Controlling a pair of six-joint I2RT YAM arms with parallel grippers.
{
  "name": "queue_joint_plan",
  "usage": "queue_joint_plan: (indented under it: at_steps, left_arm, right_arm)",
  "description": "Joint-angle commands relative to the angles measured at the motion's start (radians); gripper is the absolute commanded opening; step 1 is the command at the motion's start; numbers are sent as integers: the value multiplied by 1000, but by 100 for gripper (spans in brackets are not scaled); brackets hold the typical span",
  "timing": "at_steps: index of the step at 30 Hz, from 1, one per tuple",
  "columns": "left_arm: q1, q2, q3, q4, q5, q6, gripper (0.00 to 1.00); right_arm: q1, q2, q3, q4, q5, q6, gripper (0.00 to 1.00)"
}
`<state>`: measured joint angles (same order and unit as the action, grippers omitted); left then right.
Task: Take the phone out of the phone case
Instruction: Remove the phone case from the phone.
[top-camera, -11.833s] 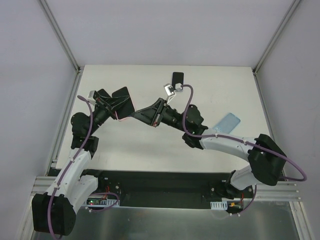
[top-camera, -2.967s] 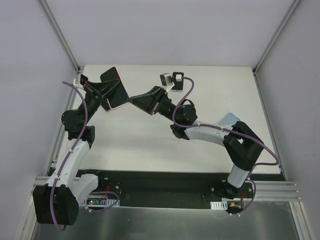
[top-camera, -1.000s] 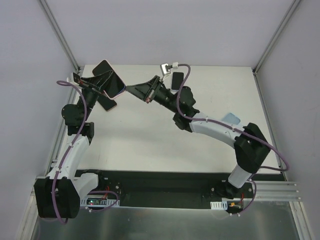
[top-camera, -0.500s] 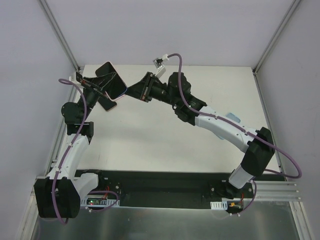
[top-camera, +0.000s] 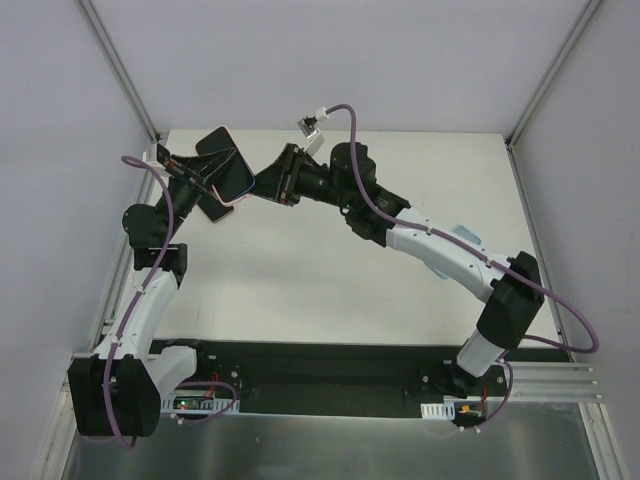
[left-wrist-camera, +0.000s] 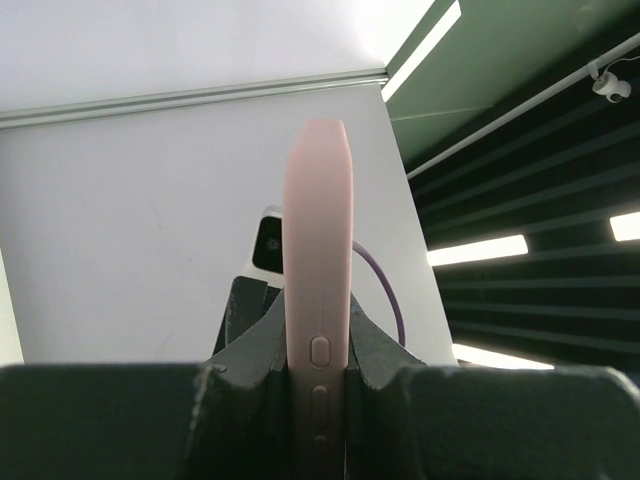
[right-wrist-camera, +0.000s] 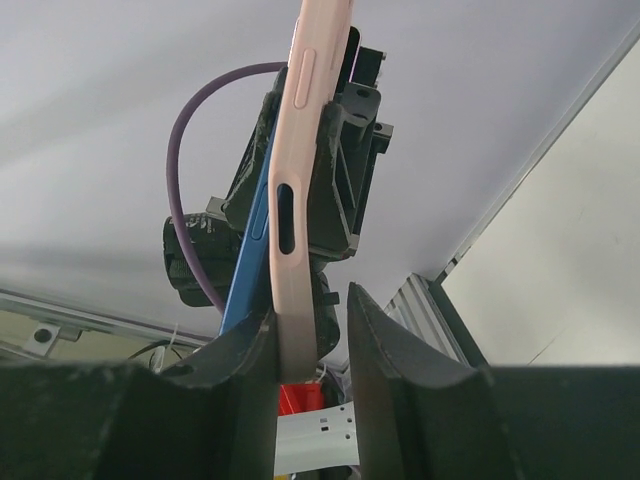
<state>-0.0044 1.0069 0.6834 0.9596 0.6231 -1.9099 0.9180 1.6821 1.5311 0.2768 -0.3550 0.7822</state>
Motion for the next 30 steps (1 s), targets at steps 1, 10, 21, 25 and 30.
queue_joint_plan:
  at_steps: [1,10,21,25,30]
  left_arm:
    - [-88,-90,67,280,244,-241,0]
    - [-89,-67,41,327,262,-221,0]
    - [-89,-54,33,294,364,-128,37]
    - [-89,-73,53,109,434,26,84]
    - [-89,-128,77,-285,480,313,99]
  right_arm:
    - [48,163,-22,-143,2,-49,33]
    - [47,169,-40,-34,-95,-38,1]
    - [25,-42,-267,-165,157,-161,1]
    - [16,-133,-318,-313,327,-260,1]
    - [10,-237,-374,-458,482,-346,1]
